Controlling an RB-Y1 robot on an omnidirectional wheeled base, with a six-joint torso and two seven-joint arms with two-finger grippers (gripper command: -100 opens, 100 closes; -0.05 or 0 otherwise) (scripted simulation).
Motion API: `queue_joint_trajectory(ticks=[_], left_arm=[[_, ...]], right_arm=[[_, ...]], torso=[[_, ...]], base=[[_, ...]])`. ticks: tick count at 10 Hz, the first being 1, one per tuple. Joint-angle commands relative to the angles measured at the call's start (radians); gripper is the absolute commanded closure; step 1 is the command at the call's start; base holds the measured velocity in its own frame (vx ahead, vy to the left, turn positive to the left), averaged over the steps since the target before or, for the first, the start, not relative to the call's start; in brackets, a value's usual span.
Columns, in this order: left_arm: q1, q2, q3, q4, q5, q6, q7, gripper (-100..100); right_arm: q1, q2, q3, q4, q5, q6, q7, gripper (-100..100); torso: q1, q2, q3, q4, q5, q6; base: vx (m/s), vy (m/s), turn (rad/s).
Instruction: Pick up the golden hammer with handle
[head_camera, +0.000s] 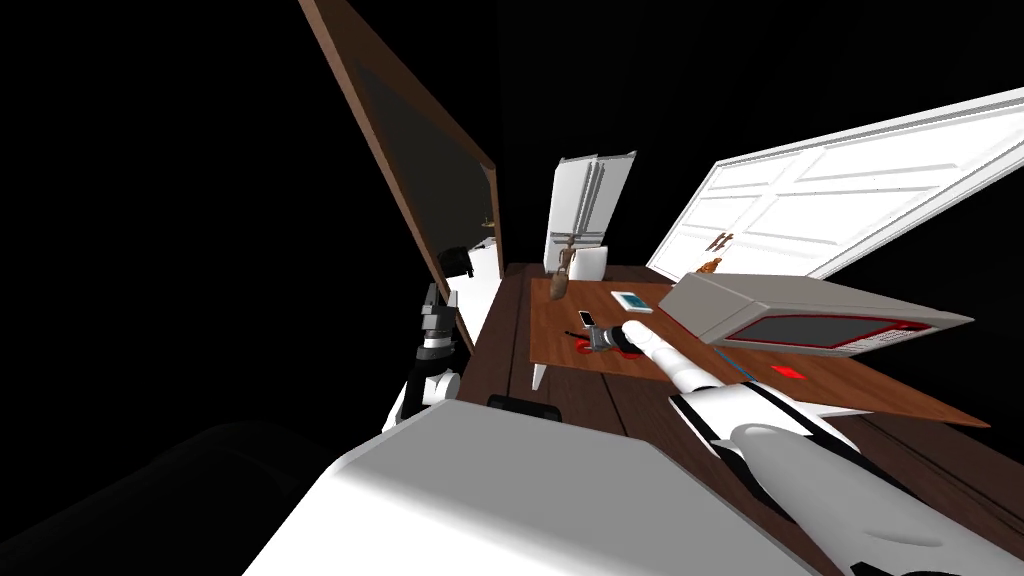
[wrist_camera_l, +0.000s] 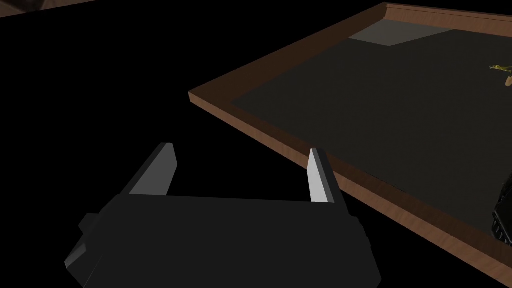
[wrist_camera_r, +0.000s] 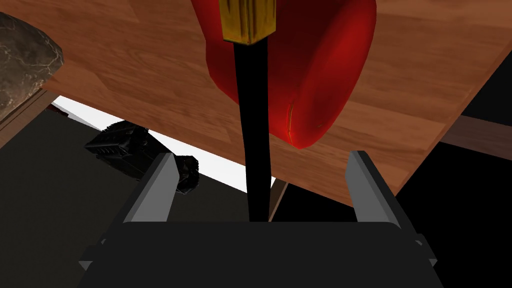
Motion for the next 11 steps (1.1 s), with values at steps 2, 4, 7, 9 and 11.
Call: queue_joint_trajectory(ticks=[2,4,7,9,11], left_arm=[[0.000,0.000,0.000,0.000,0.000,0.000,0.000,0],[0.000,0.000,0.000,0.000,0.000,0.000,0.000,0],[0.000,0.000,0.000,0.000,0.000,0.000,0.000,0],[0.000,0.000,0.000,0.000,0.000,0.000,0.000,0],[0.000,0.000,0.000,0.000,0.000,0.000,0.000,0]], right_arm=[[0.052,0.005,-0.053,-0.082,0.054,-0.039,0.016,-100],[0.052,0.005,-0.053,-0.085,0.054,-0.039,0.016,-100],[0.096,0.014,-0.104,-0.149,0.100,-0.074,0.043,-100],[0.085,0.017,-0.101,-0.126,0.094,-0.071,0.052,100],[0.086,0.017,-0.100,-0.125,0.094,-0.073,0.052,100]], torso=[[0.001,-0.001,0.000,0.000,0.000,0.001],[0.003,-0.002,-0.001,-0.001,0.001,0.000],[0.002,-0.003,-0.001,-0.001,0.000,0.001],[-0.001,0.001,0.000,0.000,0.000,0.000],[-0.004,0.002,0.001,0.001,-0.001,-0.001]], base=[[0.103,0.082,-0.231],[0.073,0.061,-0.049],[0.092,0.073,-0.207],[0.016,0.021,-0.001],[-0.002,0.002,-0.006]])
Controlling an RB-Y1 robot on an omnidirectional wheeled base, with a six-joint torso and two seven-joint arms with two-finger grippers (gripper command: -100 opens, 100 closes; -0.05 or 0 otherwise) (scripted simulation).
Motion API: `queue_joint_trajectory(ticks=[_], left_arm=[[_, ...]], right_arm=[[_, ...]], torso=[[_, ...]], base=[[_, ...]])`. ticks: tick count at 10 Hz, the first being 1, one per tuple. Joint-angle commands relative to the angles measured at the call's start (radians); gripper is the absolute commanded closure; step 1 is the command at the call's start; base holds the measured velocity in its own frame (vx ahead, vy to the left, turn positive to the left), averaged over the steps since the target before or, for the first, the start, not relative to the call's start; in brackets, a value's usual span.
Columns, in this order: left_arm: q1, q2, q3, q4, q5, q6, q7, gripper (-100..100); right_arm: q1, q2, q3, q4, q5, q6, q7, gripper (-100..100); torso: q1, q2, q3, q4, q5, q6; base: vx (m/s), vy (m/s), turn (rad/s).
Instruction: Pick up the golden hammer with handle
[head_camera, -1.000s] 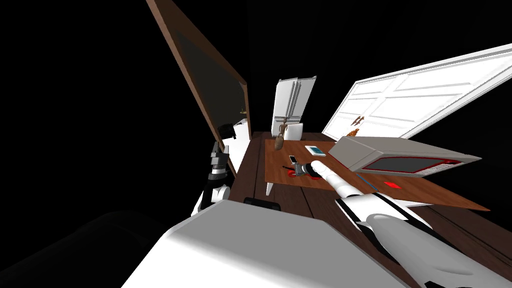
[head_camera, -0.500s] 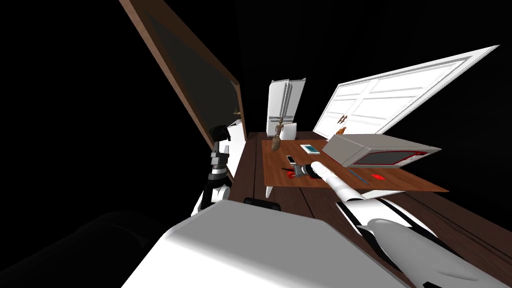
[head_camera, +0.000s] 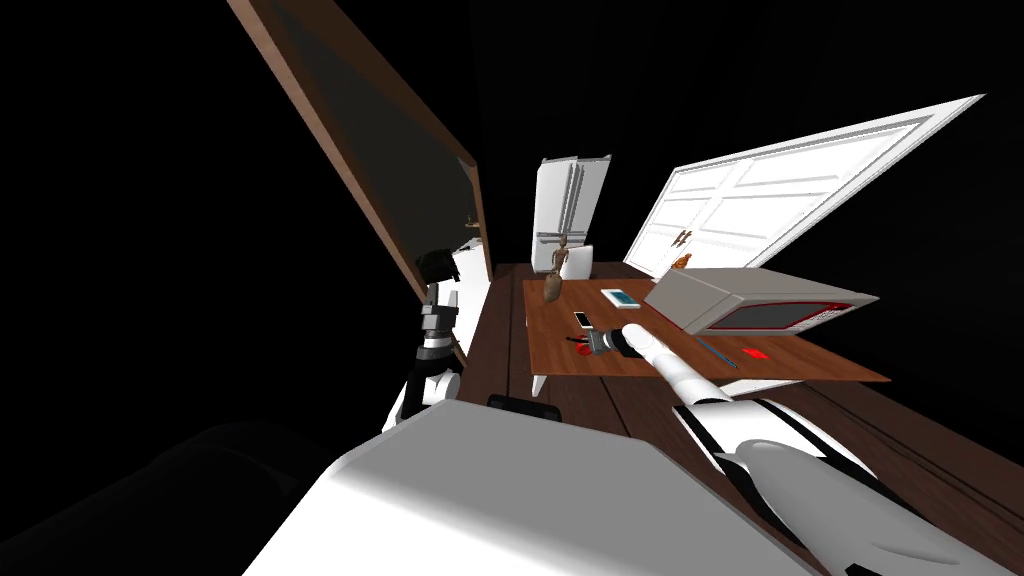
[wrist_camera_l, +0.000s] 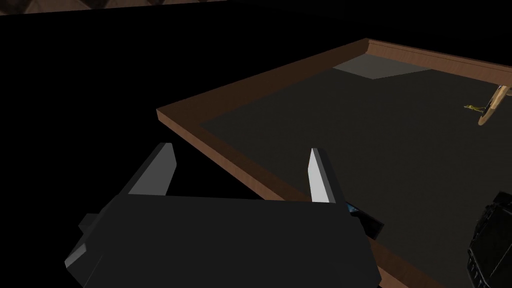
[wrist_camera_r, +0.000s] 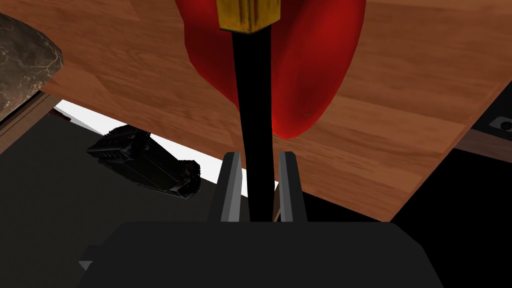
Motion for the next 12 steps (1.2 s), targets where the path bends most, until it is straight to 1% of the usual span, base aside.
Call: queue_joint_trajectory(ticks=[1,2,3,4,6,7,8,9,11,12], left_arm=[[0.000,0.000,0.000,0.000,0.000,0.000,0.000,0],[0.000,0.000,0.000,0.000,0.000,0.000,0.000,0],[0.000,0.000,0.000,0.000,0.000,0.000,0.000,0],[0.000,0.000,0.000,0.000,0.000,0.000,0.000,0],[0.000,0.000,0.000,0.000,0.000,0.000,0.000,0],[0.000,0.000,0.000,0.000,0.000,0.000,0.000,0],[0.000,0.000,0.000,0.000,0.000,0.000,0.000,0],[0.000,0.000,0.000,0.000,0.000,0.000,0.000,0],[0.000,0.000,0.000,0.000,0.000,0.000,0.000,0],[0.000,0.000,0.000,0.000,0.000,0.000,0.000,0]], right_arm=[[0.000,0.000,0.000,0.000,0.000,0.000,0.000,100],[0.000,0.000,0.000,0.000,0.000,0.000,0.000,100],[0.000,0.000,0.000,0.000,0.000,0.000,0.000,0],[-0.012,-0.007,0.023,0.008,-0.017,0.016,-0.022,100],[-0.056,-0.016,0.074,0.072,-0.064,0.052,-0.049,100],[-0.078,-0.020,0.099,0.104,-0.087,0.069,-0.062,100],[-0.100,-0.025,0.125,0.136,-0.110,0.087,-0.076,100],[-0.121,-0.029,0.150,0.163,-0.134,0.104,-0.089,100],[-0.121,-0.029,0.150,0.168,-0.134,0.104,-0.089,100],[-0.143,-0.033,0.176,0.200,-0.157,0.122,-0.102,100]], torso=[[0.000,0.000,0.000,0.000,0.000,0.000],[0.000,0.000,0.000,0.000,0.000,0.000],[0.000,0.000,0.000,0.000,0.000,0.000],[0.000,0.000,0.000,0.000,0.000,0.000],[-0.006,0.005,0.003,0.001,-0.002,-0.003],[-0.008,0.007,0.004,0.001,-0.002,-0.001],[-0.009,0.009,0.005,0.001,-0.002,-0.001],[-0.010,0.010,0.006,0.002,-0.002,0.001],[-0.007,0.007,0.004,0.001,-0.002,0.000],[-0.003,0.003,0.002,0.001,-0.001,0.000]], base=[[0.000,0.000,0.000],[0.000,0.000,0.000],[0.000,0.000,0.000],[-0.059,-0.066,0.213],[-0.138,-0.130,0.340],[-0.182,-0.141,0.250],[-0.177,-0.141,0.478],[-0.161,-0.123,0.162],[-0.076,-0.038,0.034],[-0.066,-0.016,0.175]])
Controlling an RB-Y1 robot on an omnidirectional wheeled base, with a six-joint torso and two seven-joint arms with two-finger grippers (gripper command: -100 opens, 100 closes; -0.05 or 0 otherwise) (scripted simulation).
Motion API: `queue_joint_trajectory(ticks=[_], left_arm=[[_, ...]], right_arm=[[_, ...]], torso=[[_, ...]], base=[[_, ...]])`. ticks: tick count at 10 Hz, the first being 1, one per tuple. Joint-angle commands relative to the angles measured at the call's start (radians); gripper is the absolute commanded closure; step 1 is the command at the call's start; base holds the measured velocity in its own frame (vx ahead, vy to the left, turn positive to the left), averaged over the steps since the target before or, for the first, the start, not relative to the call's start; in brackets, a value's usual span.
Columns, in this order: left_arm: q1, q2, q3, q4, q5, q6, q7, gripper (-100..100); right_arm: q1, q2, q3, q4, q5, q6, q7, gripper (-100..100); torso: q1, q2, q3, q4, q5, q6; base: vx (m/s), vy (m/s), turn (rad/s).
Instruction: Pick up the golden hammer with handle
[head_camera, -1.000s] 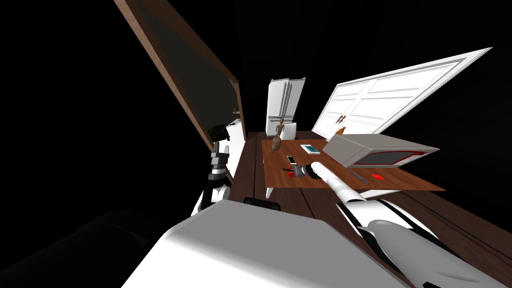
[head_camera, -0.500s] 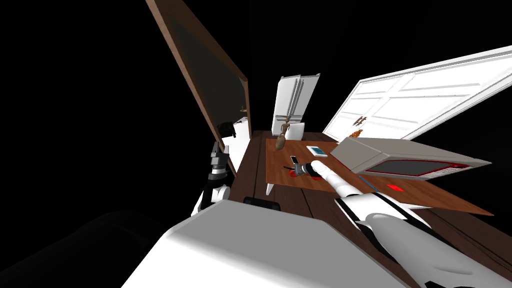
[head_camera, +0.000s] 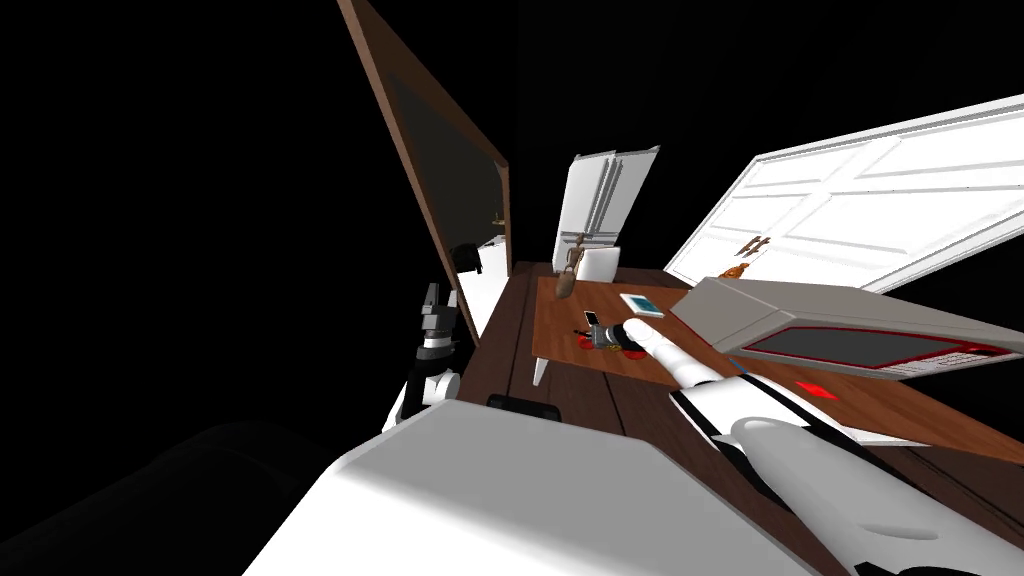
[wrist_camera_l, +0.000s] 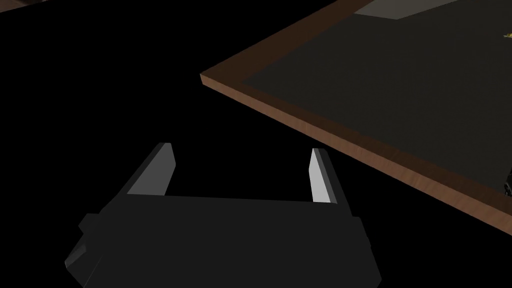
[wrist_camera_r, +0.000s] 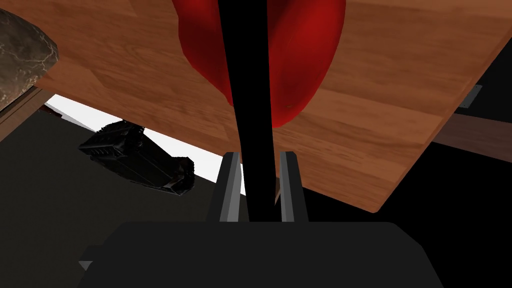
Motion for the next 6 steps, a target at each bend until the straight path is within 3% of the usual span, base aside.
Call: queue_joint_trajectory(ticks=[1,2,4,6], left_arm=[[0.000,0.000,0.000,0.000,0.000,0.000,0.000,0],[0.000,0.000,0.000,0.000,0.000,0.000,0.000,0],[0.000,0.000,0.000,0.000,0.000,0.000,0.000,0],[0.000,0.000,0.000,0.000,0.000,0.000,0.000,0]], right_arm=[[-0.037,-0.002,0.035,0.050,-0.038,0.027,-0.013,100],[-0.037,-0.002,0.035,0.057,-0.038,0.027,-0.013,100],[-0.081,-0.011,0.086,0.121,-0.084,0.063,-0.040,100],[-0.074,-0.013,0.083,0.106,-0.079,0.058,-0.046,100]], torso=[[0.000,0.000,0.000,0.000,0.000,0.000],[-0.001,0.002,0.001,0.001,0.000,-0.001],[-0.003,0.002,0.001,0.001,0.000,0.002],[-0.004,0.003,0.002,0.001,0.000,0.003]], base=[[-0.129,-0.059,0.322],[-0.103,-0.059,0.149],[-0.107,-0.070,0.236],[-0.078,-0.045,0.059]])
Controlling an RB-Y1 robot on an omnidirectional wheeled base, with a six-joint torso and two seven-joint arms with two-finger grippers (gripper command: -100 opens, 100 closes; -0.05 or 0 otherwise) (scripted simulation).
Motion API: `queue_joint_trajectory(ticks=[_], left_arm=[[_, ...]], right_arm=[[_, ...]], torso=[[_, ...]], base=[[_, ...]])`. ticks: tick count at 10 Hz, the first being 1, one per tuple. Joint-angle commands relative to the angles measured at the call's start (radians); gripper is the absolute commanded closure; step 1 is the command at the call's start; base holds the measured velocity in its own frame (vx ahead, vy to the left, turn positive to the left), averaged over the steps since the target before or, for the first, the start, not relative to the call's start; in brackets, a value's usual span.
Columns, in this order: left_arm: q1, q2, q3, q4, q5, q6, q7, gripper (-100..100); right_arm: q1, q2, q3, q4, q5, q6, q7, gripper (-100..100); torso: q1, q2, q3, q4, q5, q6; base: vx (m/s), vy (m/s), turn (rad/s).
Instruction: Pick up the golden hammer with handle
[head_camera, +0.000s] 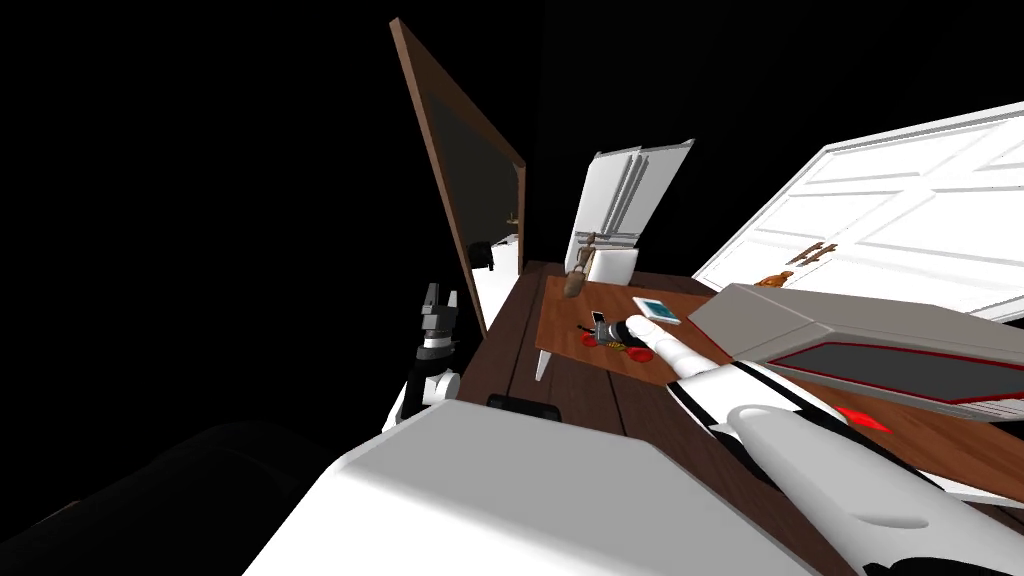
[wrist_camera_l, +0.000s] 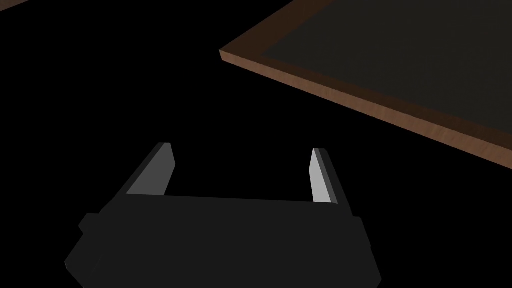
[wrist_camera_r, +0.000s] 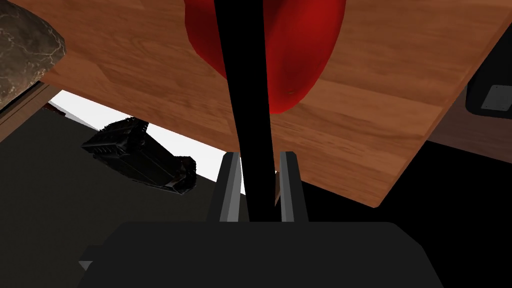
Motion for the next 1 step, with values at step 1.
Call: queue_joint_trajectory(ticks=[1], left_arm=[[0.000,0.000,0.000,0.000,0.000,0.000,0.000,0]], right_arm=[[0.000,0.000,0.000,0.000,0.000,0.000,0.000,0]], torso=[[0.000,0.000,0.000,0.000,0.000,0.000]], base=[[-0.009,-0.005,-0.004]])
